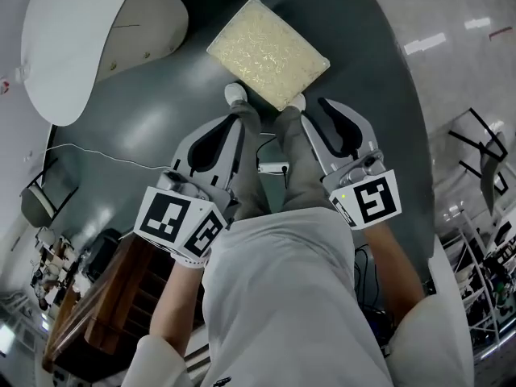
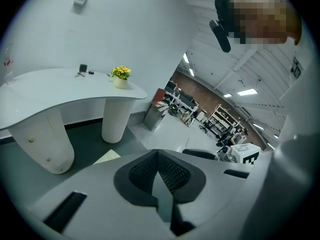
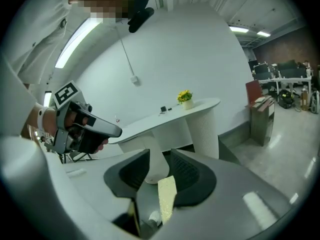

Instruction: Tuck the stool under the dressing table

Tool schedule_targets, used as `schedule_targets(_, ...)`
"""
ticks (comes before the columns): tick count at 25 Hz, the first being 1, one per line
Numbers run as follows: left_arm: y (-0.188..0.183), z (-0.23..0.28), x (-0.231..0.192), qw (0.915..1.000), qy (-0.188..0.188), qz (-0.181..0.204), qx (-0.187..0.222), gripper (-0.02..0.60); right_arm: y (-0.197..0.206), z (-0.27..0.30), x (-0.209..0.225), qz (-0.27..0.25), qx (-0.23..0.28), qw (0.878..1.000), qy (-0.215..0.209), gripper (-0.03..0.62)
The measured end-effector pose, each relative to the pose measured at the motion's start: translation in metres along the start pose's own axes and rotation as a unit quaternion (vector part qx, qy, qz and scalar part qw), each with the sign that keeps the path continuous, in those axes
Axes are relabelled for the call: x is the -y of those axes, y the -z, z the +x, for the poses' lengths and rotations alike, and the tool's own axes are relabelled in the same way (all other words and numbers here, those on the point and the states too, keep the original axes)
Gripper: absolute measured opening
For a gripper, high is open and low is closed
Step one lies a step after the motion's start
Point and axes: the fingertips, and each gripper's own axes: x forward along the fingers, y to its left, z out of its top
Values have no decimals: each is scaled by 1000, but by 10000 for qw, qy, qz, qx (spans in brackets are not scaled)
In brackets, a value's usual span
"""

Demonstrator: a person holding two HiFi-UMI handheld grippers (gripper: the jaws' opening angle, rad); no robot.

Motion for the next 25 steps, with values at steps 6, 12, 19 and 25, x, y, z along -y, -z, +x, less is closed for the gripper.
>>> schedule_targets(6, 35, 36, -22, 9995, 123, 90, -282, 11, 48, 22, 18, 494, -136, 9985, 186, 190)
schedule_targets(12, 68, 68, -55, 9974, 193, 164, -670, 11, 87, 31, 39, 986, -44, 9933, 608, 242)
schedule_targets(19, 106, 85, -90, 9951, 250, 224, -926, 11, 150, 48, 45, 1510, -211, 9835, 976, 313)
schedule_targets(25, 132, 104, -115, 9923, 367, 303, -1143, 11, 196, 65, 55, 1939, -352, 9706, 1384, 318)
